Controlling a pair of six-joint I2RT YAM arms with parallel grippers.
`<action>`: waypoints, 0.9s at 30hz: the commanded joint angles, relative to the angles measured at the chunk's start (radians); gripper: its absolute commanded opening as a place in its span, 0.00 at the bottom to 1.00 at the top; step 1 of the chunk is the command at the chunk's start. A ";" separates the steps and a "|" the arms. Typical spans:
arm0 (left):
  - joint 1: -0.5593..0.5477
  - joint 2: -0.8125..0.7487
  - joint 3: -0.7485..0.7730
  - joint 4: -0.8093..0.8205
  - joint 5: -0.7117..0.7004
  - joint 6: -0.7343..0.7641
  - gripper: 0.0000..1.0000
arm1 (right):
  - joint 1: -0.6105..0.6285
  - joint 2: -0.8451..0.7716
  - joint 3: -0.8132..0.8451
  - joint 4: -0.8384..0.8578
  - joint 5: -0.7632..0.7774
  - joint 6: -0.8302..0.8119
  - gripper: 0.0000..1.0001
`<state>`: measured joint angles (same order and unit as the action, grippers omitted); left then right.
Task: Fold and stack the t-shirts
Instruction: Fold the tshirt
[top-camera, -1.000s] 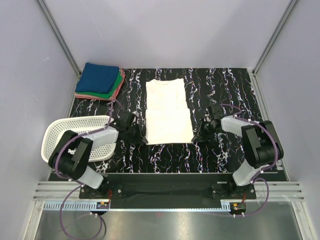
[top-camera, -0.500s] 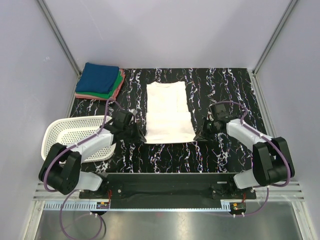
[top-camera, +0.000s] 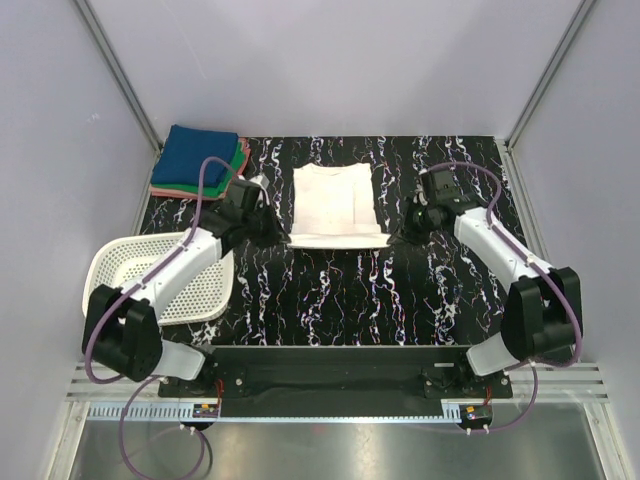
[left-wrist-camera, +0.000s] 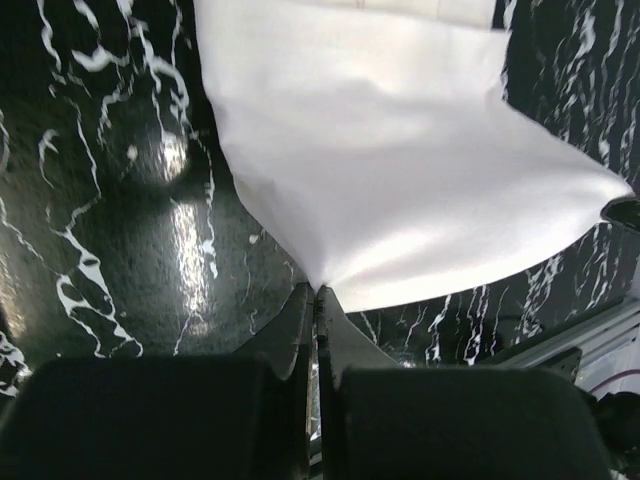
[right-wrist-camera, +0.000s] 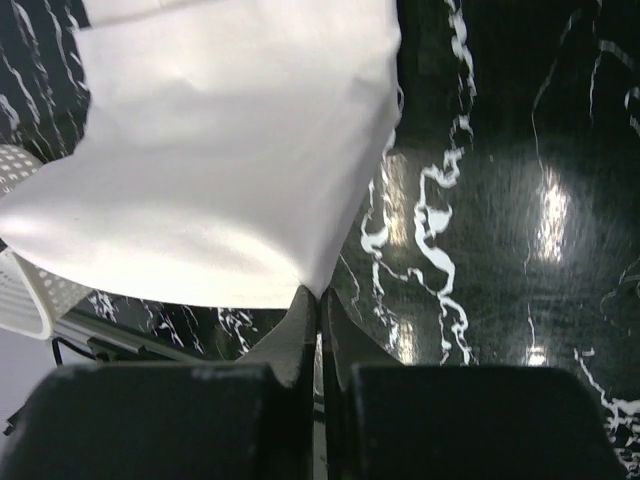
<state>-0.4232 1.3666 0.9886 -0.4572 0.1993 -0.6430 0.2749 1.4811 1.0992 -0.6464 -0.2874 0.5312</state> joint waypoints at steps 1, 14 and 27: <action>0.052 0.060 0.105 -0.055 -0.052 0.071 0.00 | -0.006 0.063 0.132 -0.070 0.079 -0.056 0.00; 0.138 0.396 0.634 -0.153 -0.020 0.164 0.00 | -0.019 0.398 0.698 -0.193 0.134 -0.128 0.00; 0.210 0.666 0.887 -0.020 0.095 0.191 0.00 | -0.040 0.648 0.973 -0.073 0.119 -0.142 0.00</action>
<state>-0.2363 2.0102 1.8187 -0.5819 0.2504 -0.4679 0.2539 2.0995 2.0113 -0.7887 -0.1886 0.4114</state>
